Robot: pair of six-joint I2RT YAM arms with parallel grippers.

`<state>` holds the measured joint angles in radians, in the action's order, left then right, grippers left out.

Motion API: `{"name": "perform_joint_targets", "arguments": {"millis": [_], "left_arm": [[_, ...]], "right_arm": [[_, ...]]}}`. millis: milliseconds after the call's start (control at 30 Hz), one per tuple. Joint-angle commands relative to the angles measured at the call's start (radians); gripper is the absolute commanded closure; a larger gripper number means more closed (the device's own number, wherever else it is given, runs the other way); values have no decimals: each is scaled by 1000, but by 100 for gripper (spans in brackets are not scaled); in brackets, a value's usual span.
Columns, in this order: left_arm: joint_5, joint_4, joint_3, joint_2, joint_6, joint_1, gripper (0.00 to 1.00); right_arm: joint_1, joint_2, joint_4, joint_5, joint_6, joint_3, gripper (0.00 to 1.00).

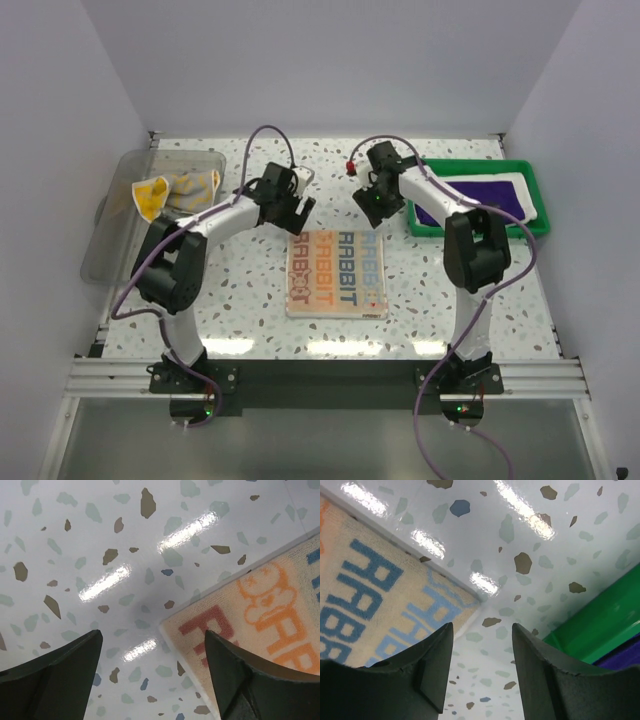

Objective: Fold and stack the towels
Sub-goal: Fold the towel

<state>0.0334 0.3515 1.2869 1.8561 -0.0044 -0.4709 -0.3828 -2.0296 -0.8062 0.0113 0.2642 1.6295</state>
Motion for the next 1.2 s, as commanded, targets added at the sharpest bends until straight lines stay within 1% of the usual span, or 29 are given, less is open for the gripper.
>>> {"name": "perform_joint_targets", "arguments": {"millis": [0,100,167,300,433,533,667,800,900,933,967,1033,1067,1133,1167], "left_arm": [[-62,-45,-4,-55,115,29,11],[-171,-46,-9,-58,153,80,15],[-220,-55,-5,-57,162,112,19],[-306,-40,25,-40,210,118,21],[-355,-28,40,-25,237,118,21],[-359,-16,54,-11,261,118,23],[-371,6,74,11,284,118,24],[-377,40,97,37,310,114,24],[-377,55,100,44,326,107,25],[-380,63,104,46,331,104,26],[-382,69,109,51,342,103,28],[-382,98,121,69,351,94,30],[-382,109,135,75,362,89,32],[-368,128,150,94,372,74,38],[-363,132,153,101,377,71,39]], "right_arm": [[10,3,-109,82,139,79,46],[12,-37,-151,127,181,113,48],[10,-78,-198,137,202,154,52],[12,-126,-243,156,224,193,55],[9,-147,-235,118,228,191,55],[9,-159,-206,115,231,191,55],[4,-201,-231,127,237,225,56],[-8,-230,-232,111,242,222,58],[-8,-241,-234,113,242,219,61],[-8,-244,-231,115,242,214,64],[-8,-245,-228,113,242,211,76],[-13,-251,-226,107,247,204,90],[-13,-262,-229,101,248,201,100],[-18,-268,-234,96,248,198,100],[-22,-268,-231,95,248,194,100]]}}
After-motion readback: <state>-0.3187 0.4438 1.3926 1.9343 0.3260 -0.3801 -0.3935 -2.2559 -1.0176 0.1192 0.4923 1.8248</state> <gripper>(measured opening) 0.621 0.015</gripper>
